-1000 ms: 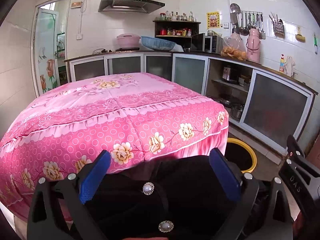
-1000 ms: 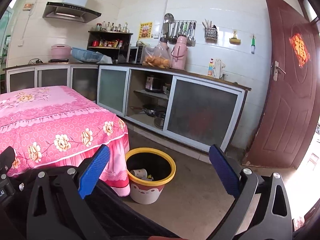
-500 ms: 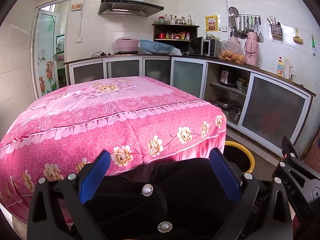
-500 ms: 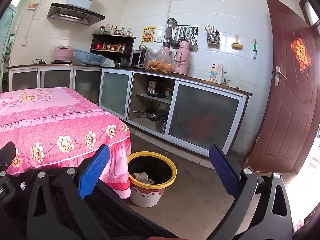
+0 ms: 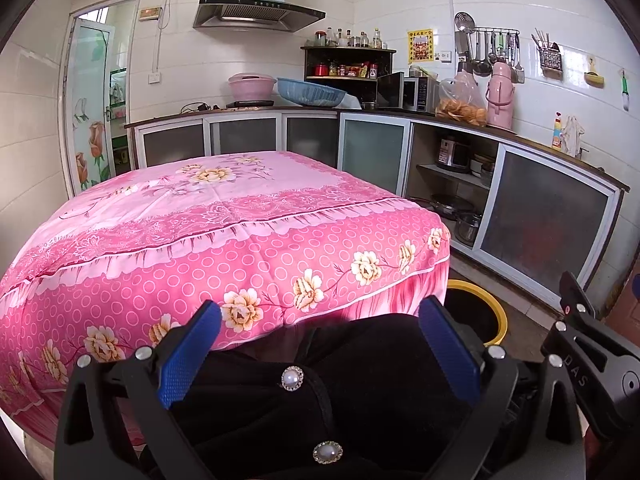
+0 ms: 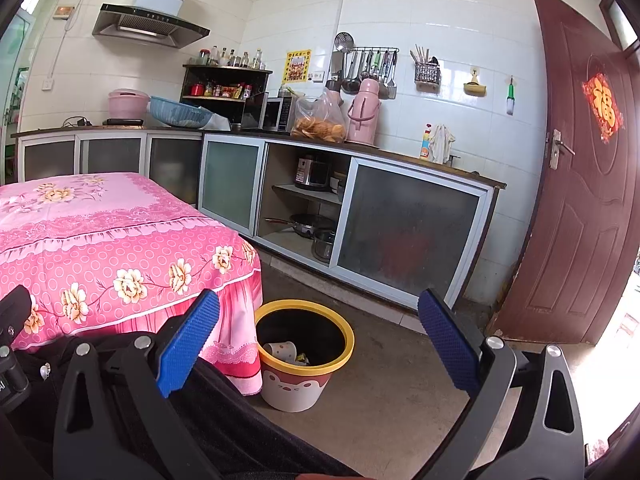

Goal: Collect trash

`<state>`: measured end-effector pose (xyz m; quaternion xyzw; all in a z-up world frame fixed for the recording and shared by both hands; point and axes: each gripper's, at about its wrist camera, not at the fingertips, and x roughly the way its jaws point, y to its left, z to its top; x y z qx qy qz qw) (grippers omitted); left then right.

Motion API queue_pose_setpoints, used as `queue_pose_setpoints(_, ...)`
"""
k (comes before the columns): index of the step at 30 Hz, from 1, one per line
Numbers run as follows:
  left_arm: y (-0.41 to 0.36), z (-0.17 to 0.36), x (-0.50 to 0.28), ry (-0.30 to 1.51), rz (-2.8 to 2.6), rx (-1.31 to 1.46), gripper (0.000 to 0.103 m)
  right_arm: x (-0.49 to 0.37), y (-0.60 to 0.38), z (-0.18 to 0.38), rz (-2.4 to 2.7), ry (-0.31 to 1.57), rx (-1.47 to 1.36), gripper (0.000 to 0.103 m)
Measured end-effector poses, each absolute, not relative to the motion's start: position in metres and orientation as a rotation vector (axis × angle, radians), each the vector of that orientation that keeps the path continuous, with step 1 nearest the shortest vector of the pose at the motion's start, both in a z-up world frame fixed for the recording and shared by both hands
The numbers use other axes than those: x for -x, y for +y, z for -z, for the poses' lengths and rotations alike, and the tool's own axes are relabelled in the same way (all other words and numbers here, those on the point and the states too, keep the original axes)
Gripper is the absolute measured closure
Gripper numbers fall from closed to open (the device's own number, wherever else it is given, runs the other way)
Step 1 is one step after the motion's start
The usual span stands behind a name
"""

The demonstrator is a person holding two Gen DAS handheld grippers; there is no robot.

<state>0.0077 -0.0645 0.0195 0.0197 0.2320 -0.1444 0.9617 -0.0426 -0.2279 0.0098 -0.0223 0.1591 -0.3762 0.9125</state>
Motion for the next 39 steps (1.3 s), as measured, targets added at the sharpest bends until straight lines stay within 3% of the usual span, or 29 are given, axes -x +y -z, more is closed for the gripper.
queue_pose_setpoints(39,-0.0627,-0.0175,-0.0103,0.484,0.312,-0.039,0.008,0.0425,-0.2276,-0.0097,0.775,0.326,0.047,0.008)
